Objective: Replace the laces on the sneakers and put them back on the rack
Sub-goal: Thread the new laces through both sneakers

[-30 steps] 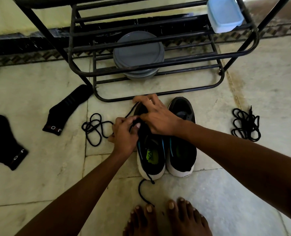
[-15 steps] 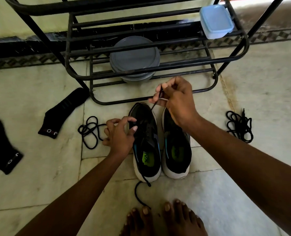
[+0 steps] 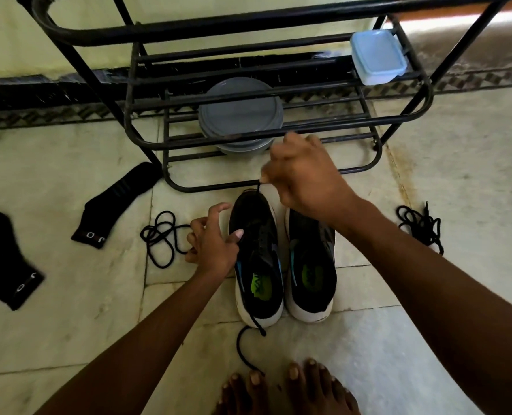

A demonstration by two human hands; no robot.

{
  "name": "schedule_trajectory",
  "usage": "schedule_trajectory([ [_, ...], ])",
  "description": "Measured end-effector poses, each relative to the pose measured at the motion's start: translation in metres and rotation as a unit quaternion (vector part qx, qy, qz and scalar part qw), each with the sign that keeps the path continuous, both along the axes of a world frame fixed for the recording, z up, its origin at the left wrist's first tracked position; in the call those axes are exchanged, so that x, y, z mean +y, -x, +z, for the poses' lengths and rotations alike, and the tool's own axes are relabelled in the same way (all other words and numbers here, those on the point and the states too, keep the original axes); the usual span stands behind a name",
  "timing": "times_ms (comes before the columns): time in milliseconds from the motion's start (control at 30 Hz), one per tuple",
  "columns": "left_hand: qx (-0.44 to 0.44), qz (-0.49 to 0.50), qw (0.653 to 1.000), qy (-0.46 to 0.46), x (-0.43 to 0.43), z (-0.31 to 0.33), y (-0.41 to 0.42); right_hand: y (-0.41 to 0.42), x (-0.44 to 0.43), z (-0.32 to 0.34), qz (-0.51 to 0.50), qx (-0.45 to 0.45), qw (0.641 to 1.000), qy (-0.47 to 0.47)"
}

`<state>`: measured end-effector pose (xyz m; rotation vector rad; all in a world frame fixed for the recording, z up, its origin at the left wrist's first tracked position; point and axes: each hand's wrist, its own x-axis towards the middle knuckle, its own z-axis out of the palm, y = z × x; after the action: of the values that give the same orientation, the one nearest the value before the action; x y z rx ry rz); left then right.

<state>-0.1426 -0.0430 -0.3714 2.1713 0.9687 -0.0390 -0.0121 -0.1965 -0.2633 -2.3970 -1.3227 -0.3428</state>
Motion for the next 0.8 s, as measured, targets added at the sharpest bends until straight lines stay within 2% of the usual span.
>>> schedule_trajectory([
  [33,0.004,0.002,1.0,0.001,0.0,0.0,0.0,0.003,0.005,0.003,-0.019,0.054,0.994,-0.088],
  [67,0.007,0.002,1.0,0.002,0.0,0.0,0.0,0.008,0.01,0.008,-0.033,0.153,0.973,-0.171],
  [133,0.011,0.003,1.0,0.006,-0.001,-0.001,0.0,0.016,0.017,0.016,-0.035,0.369,0.884,-0.284],
  [167,0.013,0.004,1.0,0.01,-0.001,-0.001,-0.001,0.017,0.017,0.015,-0.039,0.411,0.862,-0.294],
  [200,0.015,0.004,1.0,0.014,-0.002,-0.001,-0.001,0.017,0.015,0.012,-0.048,0.382,0.881,-0.274],
  [267,0.017,0.005,1.0,0.012,-0.006,-0.002,-0.001,0.009,0.007,0.005,-0.051,0.223,0.961,-0.155],
  [333,0.018,0.005,1.0,0.005,-0.008,-0.002,-0.003,0.001,0.001,-0.002,-0.034,0.13,0.991,-0.028],
  [400,0.016,0.006,1.0,0.005,-0.008,-0.003,-0.002,0.0,-0.005,-0.003,-0.009,0.151,0.982,0.116],
  [467,0.014,0.005,1.0,0.011,-0.007,-0.004,-0.001,0.005,-0.007,-0.006,0.002,0.195,0.946,0.26],
  [500,0.013,0.005,1.0,0.013,-0.007,-0.005,-0.001,0.008,-0.007,-0.007,0.004,0.2,0.934,0.296],
  [567,0.012,0.006,1.0,0.015,-0.007,-0.006,-0.001,0.01,-0.005,-0.007,0.029,0.17,0.936,0.307],
  [700,0.005,0.006,1.0,0.014,-0.007,-0.006,-0.001,0.001,0.0,0.019,0.043,0.125,0.969,0.208],
  [800,0.001,0.01,1.0,0.016,-0.006,-0.006,-0.001,-0.004,0.002,0.04,0.058,0.115,0.978,0.162],
])
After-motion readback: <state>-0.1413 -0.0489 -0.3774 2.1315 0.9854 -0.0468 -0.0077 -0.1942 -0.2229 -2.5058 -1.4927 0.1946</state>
